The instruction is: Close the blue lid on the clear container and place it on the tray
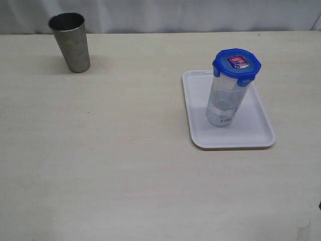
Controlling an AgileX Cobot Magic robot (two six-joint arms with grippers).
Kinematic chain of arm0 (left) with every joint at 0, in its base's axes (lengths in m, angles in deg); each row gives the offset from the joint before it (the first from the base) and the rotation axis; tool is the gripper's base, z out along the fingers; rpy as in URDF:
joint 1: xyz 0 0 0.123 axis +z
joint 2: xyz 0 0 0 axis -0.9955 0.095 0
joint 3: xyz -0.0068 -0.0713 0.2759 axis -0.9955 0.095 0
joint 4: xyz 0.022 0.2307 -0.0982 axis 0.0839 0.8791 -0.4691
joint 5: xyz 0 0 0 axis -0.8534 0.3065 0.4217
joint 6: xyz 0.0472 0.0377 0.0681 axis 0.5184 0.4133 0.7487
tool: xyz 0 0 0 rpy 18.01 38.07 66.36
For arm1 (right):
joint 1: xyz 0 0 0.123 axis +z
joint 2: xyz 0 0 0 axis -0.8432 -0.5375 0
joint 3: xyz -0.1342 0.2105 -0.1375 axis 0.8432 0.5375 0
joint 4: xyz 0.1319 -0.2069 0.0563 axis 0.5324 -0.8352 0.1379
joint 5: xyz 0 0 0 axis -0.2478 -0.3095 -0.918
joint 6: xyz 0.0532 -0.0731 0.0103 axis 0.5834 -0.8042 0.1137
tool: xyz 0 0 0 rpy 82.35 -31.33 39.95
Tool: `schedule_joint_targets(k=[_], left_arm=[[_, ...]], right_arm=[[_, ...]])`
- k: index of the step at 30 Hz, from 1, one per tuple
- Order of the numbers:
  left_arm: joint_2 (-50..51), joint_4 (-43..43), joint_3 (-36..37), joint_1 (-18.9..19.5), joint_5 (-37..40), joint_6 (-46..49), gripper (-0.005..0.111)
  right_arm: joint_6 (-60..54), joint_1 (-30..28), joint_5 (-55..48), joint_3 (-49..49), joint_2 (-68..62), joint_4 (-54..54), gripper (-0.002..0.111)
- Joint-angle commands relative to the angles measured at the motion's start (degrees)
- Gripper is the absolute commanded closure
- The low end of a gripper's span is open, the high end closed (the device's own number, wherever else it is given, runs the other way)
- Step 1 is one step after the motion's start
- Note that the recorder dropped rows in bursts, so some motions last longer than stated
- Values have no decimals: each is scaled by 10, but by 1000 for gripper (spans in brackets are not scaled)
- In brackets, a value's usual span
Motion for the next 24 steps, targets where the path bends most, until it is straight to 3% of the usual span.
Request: schedule_joint_targets(k=[1,7,9,12,16,24], left_arm=[[-1,-5,2,0,-3,18,14],[-1,-16,2,0,0,17,15],[-1,-16,2,0,1,17,26],[-1,-16,2,0,5,17,65],[-1,-16,2,0,5,17,107],[-1,-18,2,0,1,30,107]], right_arm=[[-3,-3,1,1,3,0,104],[-3,-3,1,1,3,0,104],[-3,-3,1,1,3,0,104],[-3,-3,1,1,3,0,104],[-3,-3,1,1,3,0,104],[-3,-3,1,1,3,0,104]])
